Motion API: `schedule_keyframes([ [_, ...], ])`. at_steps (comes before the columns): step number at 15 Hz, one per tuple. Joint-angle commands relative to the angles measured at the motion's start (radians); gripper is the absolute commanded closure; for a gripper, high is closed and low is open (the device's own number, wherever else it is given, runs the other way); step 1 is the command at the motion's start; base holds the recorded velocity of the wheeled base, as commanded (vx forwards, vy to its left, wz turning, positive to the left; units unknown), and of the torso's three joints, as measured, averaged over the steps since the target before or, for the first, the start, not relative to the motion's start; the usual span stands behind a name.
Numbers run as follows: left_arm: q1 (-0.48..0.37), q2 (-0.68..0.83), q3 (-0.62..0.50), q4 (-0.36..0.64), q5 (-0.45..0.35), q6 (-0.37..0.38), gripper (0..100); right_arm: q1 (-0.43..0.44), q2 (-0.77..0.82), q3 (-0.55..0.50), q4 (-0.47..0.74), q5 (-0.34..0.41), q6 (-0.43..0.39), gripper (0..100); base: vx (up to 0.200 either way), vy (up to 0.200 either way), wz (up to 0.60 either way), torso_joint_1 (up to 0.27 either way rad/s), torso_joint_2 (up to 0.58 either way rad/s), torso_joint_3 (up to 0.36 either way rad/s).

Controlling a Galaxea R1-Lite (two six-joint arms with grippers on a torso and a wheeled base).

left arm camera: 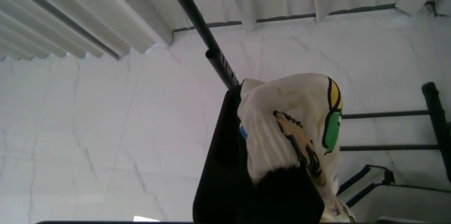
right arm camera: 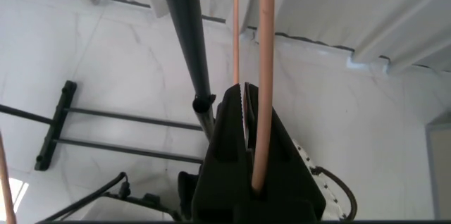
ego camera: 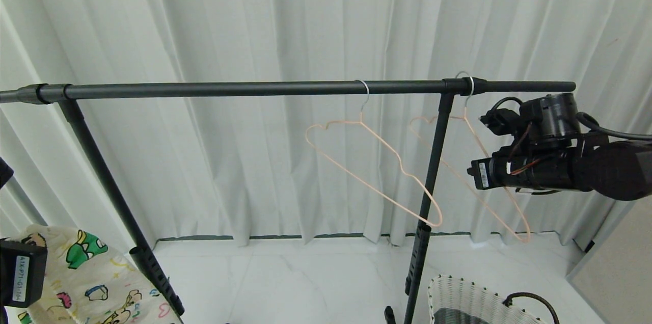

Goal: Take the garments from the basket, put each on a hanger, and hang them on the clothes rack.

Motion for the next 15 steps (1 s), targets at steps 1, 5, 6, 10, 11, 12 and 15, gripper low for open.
schedule_keyframes([
  [1, 0.001, -0.002, -0.001, 0.000, 0.001, 0.000, 100, 0.006, -0.049, 0.008, -0.002, -0.003, 0.000, 100, 0.000, 0.000, 0.00, 0.000, 0.00, 0.000],
  [5, 0.001, -0.018, 0.000, 0.000, 0.001, 0.000, 100, 0.012, -0.110, 0.017, 0.001, -0.006, 0.000, 100, 0.000, 0.000, 0.00, 0.000, 0.00, 0.000],
  [6, 0.001, -0.018, 0.000, 0.000, 0.001, 0.000, 100, 0.011, -0.127, 0.042, -0.001, -0.007, -0.003, 100, 0.000, 0.000, 0.00, 0.000, 0.00, 0.000],
  [10, -0.001, -0.023, -0.001, 0.000, 0.001, 0.001, 100, 0.014, -0.245, 0.183, -0.002, -0.061, -0.003, 100, 0.000, 0.000, 0.00, 0.000, 0.00, 0.000],
  [11, 0.001, -0.023, 0.000, -0.003, 0.001, 0.012, 100, 0.014, -0.282, 0.212, -0.002, -0.072, -0.005, 100, 0.000, 0.000, 0.00, 0.000, 0.00, 0.000],
  [12, 0.001, -0.022, 0.011, -0.010, 0.002, 0.031, 100, 0.014, -0.314, 0.236, -0.001, -0.076, -0.005, 100, -0.200, 0.000, 0.00, -0.007, 0.01, 0.002],
  [15, 0.001, -0.020, 0.068, -0.107, 0.002, 0.083, 100, 0.023, -0.412, 0.293, 0.016, -0.113, -0.008, 100, -0.200, 0.000, 0.00, 0.007, 0.00, 0.001],
])
